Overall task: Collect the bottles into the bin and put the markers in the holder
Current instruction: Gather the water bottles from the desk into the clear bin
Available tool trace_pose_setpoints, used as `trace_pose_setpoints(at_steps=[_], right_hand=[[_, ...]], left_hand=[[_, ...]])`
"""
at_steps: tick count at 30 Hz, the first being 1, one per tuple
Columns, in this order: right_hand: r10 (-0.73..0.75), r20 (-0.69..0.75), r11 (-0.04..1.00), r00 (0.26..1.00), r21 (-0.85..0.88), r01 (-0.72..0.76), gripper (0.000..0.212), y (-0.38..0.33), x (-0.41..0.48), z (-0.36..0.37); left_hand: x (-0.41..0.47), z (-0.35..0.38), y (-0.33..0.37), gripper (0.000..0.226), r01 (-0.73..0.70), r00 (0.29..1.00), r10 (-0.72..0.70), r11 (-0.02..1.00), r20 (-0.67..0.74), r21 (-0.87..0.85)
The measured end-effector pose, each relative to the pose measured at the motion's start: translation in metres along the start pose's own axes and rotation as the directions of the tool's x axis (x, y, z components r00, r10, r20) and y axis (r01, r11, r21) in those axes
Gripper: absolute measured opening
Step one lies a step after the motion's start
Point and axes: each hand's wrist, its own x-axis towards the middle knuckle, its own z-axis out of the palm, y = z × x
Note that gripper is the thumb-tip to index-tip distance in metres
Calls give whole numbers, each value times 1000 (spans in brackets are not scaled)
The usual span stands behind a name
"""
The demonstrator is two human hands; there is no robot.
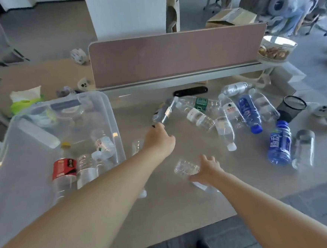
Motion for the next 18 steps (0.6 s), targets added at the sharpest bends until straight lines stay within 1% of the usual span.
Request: trace_pose_setpoints(at_steps=[2,4,6,9,12,14,16,18], right_hand=[[-20,66,992,998,-121,27,81,11,6,21],[-44,56,990,997,-132,51,71,19,12,29],[-47,17,998,999,-40,48,64,19,16,23],[-68,-45,991,997,112,72,61,9,19,-9],[-143,-132,978,981,131,160,66,-7,21,-56],[-193,-193,963,962,151,223,70,-16,23,-86],[-213,-260,943,942,199,268,62,-21,23,-106],[-214,-317,928,924,228,294,47,-22,23,-113]], left_hand=[[6,4,-9,47,51,999,-50,998,-12,25],[10,5,-16,46,94,995,-92,993,-34,65],[14,6,-23,44,134,990,-130,988,-51,80],[20,4,-29,46,208,977,-203,975,-66,74],[27,6,-32,53,308,950,-305,950,-61,50],[35,14,-37,63,362,932,-361,931,-35,31],[41,26,-44,66,403,915,-403,915,-9,7],[39,41,-55,68,414,910,-414,910,10,25]])
